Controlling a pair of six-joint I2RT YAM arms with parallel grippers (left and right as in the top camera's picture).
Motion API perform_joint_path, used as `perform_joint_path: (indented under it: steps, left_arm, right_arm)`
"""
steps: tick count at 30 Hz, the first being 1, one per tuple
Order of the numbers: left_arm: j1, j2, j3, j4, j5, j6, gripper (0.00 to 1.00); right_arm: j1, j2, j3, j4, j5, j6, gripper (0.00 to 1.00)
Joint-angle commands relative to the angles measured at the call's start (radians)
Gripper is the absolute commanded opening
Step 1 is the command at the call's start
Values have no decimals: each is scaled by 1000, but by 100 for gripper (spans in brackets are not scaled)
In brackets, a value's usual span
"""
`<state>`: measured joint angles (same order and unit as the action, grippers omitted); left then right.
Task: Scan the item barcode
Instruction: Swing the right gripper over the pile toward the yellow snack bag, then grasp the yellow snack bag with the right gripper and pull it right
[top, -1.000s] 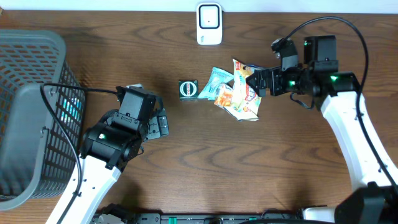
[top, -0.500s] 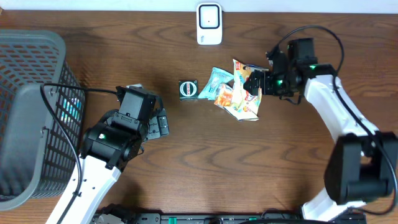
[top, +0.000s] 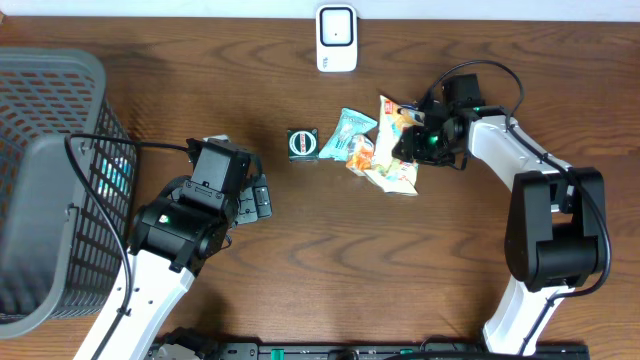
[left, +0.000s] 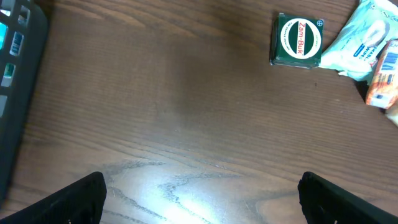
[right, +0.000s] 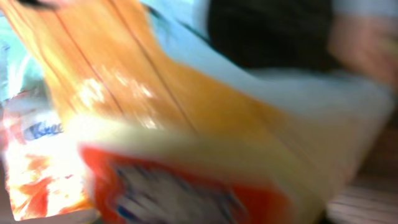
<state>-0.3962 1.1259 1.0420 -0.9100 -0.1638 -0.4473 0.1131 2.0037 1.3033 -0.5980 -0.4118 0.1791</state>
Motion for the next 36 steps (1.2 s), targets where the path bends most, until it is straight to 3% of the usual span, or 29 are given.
perform_joint_path:
  steps: [1,4,18,28,32,36]
  left_arm:
    - [3,4,4,-2,-16,2,98]
    - [3,4,4,-2,-17,2,98]
    - [3,4,4,-2,-16,2,98]
    - [3,4,4,-2,-16,2,98]
    - [3,4,4,-2,-17,2,98]
    - [3,4,4,-2,-17,2,98]
  right_arm:
    - [5,-2,17,-4,9,7,18]
    - [-3,-37,19,-19,10,-6,1]
    - [-59,-435,19,-158,274,-10,1]
    - [-37,-402,3,-277,493,125,2]
    - [-16,-352,3,-277,461,124,14]
    - [6,-301,3,-277,458,124,51]
